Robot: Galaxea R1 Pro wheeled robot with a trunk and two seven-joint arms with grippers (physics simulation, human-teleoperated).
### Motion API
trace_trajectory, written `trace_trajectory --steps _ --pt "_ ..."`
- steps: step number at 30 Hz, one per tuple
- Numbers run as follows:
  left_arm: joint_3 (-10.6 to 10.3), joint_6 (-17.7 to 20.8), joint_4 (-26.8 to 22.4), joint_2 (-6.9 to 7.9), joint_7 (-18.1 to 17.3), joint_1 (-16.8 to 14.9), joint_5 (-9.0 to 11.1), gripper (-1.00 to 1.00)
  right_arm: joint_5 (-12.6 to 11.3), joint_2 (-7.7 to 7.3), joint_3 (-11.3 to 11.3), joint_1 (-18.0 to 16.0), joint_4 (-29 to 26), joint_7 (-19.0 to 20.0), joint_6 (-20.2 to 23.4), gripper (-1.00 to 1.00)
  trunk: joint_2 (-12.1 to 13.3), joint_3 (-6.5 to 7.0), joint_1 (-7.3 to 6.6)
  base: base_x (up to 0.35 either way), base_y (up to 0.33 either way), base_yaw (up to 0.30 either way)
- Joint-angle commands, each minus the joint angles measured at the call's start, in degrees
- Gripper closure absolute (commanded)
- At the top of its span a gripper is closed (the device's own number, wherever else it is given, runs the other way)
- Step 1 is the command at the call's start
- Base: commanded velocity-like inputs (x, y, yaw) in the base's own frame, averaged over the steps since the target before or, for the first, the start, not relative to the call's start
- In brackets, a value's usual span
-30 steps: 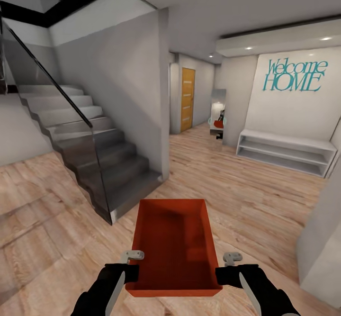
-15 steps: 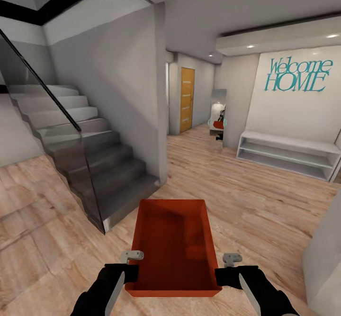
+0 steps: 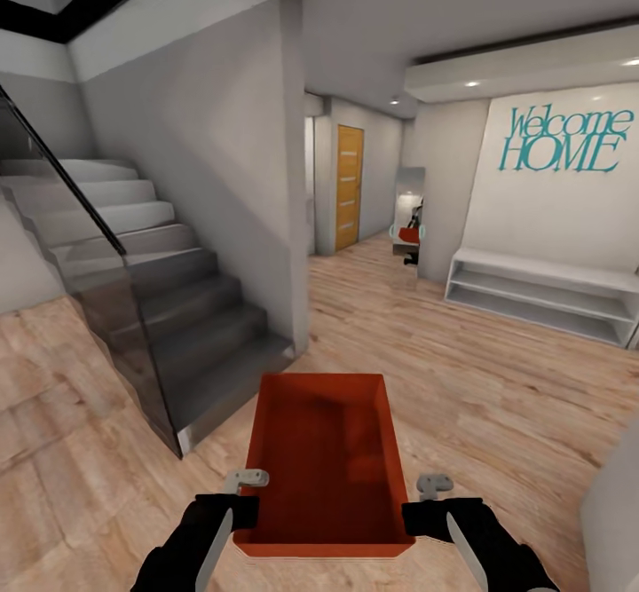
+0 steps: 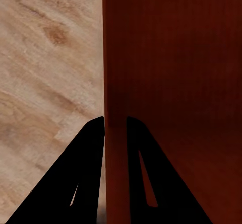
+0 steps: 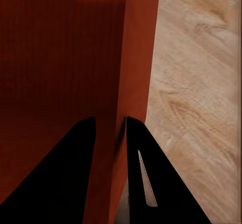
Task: Move the two storage containers from the living room to the garage. In the garage, place one container on the floor and stack the other container on top of it (either order is fine).
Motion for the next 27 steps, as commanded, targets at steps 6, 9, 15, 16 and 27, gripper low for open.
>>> trace_trajectory --steps 6,9,15,16,27 --pt "0.4 0.4 0.0 0.02 0.3 0.0 -1.2 1.00 0.0 -0.76 0.6 0.0 -0.1 0.3 -4.2 1.00 -0.1 -0.10 0.05 0.322 -0.095 0.000" --pt "0.4 0.4 0.0 0.03 0.3 0.0 -1.2 1.00 0.0 -0.76 0.6 0.0 -0.1 0.3 -4.2 1.00 -0.1 -0.10 0.05 0.322 -0.095 -0.004" --pt "0.4 0.4 0.0 0.02 0.3 0.0 -1.2 1.00 0.0 -0.76 0.6 0.0 -0.1 0.3 -4.2 1.00 -0.1 -0.10 0.05 0.322 -0.096 -0.112" --pt "0.4 0.4 0.0 0.04 0.3 0.0 -1.2 1.00 0.0 -0.76 0.6 0.0 -0.1 0.3 -4.2 1.00 -0.1 -0.10 0.05 0.322 -0.096 -0.048" --pt "0.4 0.3 0.0 0.05 0.3 0.0 -1.2 1.00 0.0 -0.76 0.6 0.0 -0.1 0.3 -4.2 1.00 -0.1 -0.10 0.05 0.322 -0.097 -0.007"
